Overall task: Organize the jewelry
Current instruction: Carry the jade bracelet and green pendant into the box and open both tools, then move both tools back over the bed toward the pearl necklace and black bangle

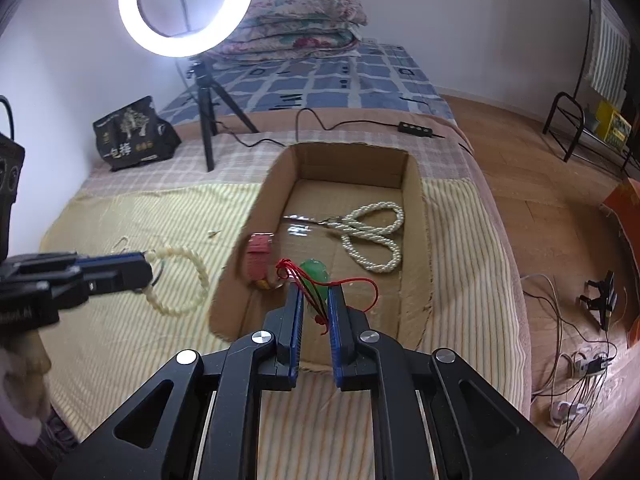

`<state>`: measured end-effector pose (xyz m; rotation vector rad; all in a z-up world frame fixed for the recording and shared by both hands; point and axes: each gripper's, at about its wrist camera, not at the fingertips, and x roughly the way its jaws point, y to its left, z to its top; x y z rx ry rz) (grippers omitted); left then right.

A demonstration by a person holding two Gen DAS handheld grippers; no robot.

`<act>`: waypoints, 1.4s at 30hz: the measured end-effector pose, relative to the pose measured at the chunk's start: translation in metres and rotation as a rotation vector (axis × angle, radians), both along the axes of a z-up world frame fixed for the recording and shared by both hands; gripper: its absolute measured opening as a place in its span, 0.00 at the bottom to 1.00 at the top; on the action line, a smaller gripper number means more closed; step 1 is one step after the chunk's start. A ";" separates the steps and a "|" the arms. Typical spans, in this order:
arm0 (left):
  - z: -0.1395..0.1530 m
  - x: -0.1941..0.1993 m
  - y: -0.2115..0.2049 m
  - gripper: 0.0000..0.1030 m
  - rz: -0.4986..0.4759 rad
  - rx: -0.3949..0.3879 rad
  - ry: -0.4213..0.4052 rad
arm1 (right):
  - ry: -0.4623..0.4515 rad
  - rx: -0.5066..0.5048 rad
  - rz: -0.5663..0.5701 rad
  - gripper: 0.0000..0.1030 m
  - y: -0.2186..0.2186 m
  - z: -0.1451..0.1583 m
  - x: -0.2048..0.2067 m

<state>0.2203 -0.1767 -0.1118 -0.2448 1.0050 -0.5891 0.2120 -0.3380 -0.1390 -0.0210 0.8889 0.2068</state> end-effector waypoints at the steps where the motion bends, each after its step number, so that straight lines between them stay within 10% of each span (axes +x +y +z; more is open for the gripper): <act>1: -0.001 0.001 -0.005 0.05 -0.007 0.005 -0.001 | 0.004 0.003 -0.006 0.10 -0.003 -0.002 0.003; 18: -0.025 0.013 -0.032 0.05 -0.030 0.053 0.026 | 0.036 0.051 -0.086 0.11 -0.035 -0.023 0.022; 23: -0.024 0.012 -0.030 0.07 -0.029 0.065 0.029 | 0.013 0.069 -0.116 0.52 -0.040 -0.018 0.021; 33: -0.018 0.004 -0.018 0.31 -0.010 0.083 0.014 | -0.018 0.082 -0.149 0.52 -0.043 -0.007 0.016; 42: -0.007 -0.007 0.009 0.33 0.019 0.096 0.002 | -0.026 0.085 -0.152 0.53 -0.032 0.004 0.004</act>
